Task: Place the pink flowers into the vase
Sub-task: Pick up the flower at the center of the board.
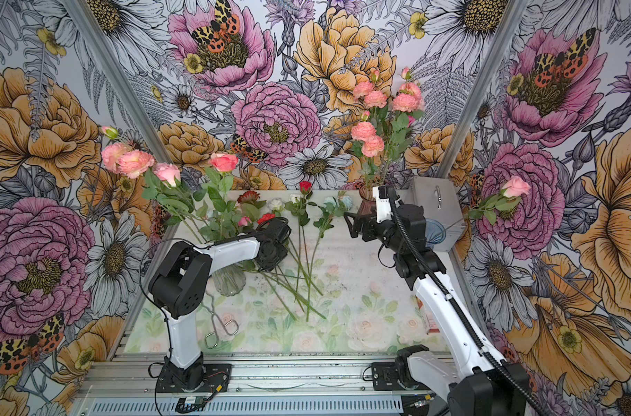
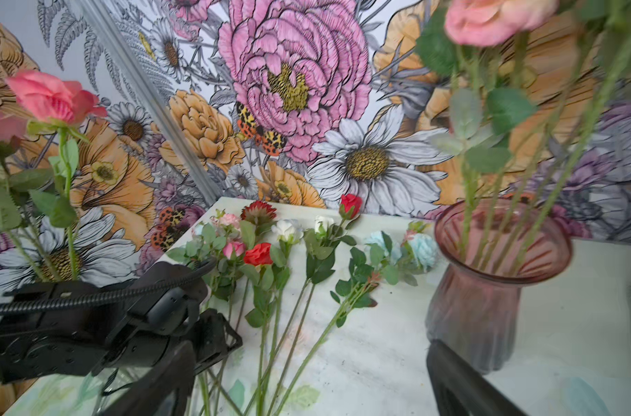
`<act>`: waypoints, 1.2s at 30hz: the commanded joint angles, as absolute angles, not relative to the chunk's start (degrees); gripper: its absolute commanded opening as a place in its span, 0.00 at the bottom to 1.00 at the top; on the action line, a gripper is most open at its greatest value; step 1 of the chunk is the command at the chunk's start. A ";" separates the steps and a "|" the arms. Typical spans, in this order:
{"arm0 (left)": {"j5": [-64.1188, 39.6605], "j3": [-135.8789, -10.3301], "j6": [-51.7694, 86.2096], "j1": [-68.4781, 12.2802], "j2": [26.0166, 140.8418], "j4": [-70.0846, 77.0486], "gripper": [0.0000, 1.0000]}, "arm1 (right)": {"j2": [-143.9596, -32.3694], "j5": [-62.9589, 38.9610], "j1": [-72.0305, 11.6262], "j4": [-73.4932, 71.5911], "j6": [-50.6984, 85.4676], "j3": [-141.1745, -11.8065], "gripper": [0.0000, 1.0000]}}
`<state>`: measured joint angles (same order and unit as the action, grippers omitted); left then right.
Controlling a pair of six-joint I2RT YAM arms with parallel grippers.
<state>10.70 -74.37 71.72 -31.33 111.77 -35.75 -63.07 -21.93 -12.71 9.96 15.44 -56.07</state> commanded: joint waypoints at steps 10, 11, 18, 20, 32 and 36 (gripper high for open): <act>10.56 -76.29 68.51 -30.56 111.68 -35.86 0.29 | -63.79 -21.89 -21.12 11.61 15.56 -52.65 0.99; 10.63 -76.20 68.39 -30.56 111.41 -35.86 0.29 | -64.11 -21.83 -21.39 11.67 15.56 -52.81 0.99; 9.96 -76.02 67.11 -30.20 111.74 -35.86 0.23 | -66.18 -20.20 -23.22 11.65 15.12 -54.09 0.99; 9.56 -76.12 66.89 -30.19 112.02 -35.86 0.19 | -66.14 -19.68 -23.55 11.64 15.03 -54.23 0.99; 10.77 -77.97 63.24 -30.33 108.91 -35.88 0.00 | -68.01 -18.77 -24.51 11.61 14.79 -54.57 0.99; 11.60 -80.64 58.85 -30.91 106.49 -35.95 0.00 | -68.41 -19.62 -24.52 11.62 14.84 -54.71 0.99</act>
<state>10.11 -77.65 62.92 -30.59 110.41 -36.07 -68.20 -19.73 -24.10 12.03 15.38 -52.64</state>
